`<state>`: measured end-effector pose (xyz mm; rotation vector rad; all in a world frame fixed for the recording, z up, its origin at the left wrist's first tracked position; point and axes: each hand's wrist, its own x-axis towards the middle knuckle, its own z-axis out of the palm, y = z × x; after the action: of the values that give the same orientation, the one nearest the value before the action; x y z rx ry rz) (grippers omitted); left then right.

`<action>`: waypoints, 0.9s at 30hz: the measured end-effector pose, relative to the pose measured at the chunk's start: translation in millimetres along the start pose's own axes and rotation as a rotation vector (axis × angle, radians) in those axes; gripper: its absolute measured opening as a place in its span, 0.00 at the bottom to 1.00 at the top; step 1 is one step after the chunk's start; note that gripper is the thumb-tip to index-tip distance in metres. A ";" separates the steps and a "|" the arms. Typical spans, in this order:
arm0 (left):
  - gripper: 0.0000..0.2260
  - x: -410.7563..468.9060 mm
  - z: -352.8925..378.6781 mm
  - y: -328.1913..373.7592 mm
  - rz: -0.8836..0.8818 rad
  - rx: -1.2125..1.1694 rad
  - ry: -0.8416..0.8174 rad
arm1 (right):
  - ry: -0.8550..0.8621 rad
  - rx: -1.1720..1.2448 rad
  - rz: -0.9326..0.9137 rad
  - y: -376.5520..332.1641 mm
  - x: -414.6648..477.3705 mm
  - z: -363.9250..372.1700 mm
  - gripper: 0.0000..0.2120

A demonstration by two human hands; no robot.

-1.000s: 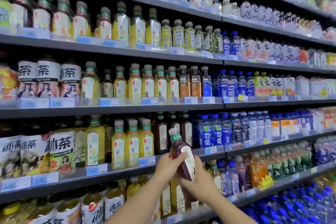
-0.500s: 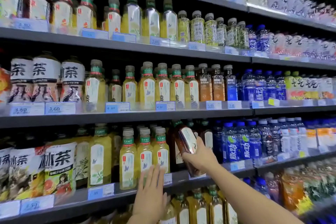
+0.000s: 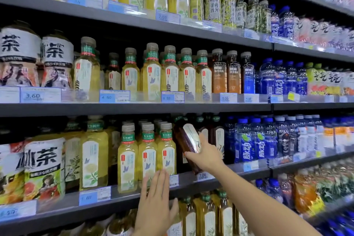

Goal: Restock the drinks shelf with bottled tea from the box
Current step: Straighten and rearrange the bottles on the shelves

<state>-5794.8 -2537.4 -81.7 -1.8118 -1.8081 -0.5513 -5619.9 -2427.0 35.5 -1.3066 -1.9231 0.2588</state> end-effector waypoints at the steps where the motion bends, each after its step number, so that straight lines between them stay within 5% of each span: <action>1: 0.36 -0.2 0.8 1.1 -0.001 0.001 0.013 | -0.001 -0.027 -0.029 -1.1 2.7 -2.8 0.44; 7: 0.36 -0.8 6.1 -1.7 0.001 0.010 0.080 | 0.027 -0.065 -0.123 -0.9 12.5 -4.0 0.47; 12: 0.37 0.8 12.5 -4.7 0.006 0.025 0.117 | 0.056 -0.133 -0.146 12.2 19.5 -5.0 0.36; 20: 0.37 3.0 25.4 -7.7 0.025 0.058 0.181 | -0.017 0.177 0.044 31.9 24.4 24.8 0.37; 27: 0.37 4.0 33.3 -7.8 0.022 0.096 0.198 | 0.001 0.062 0.107 38.9 26.2 27.0 0.32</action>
<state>-5804.9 -2513.9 -104.7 -1.6495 -1.6522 -0.6020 -5615.9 -2380.3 8.4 -1.3697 -1.8326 0.3681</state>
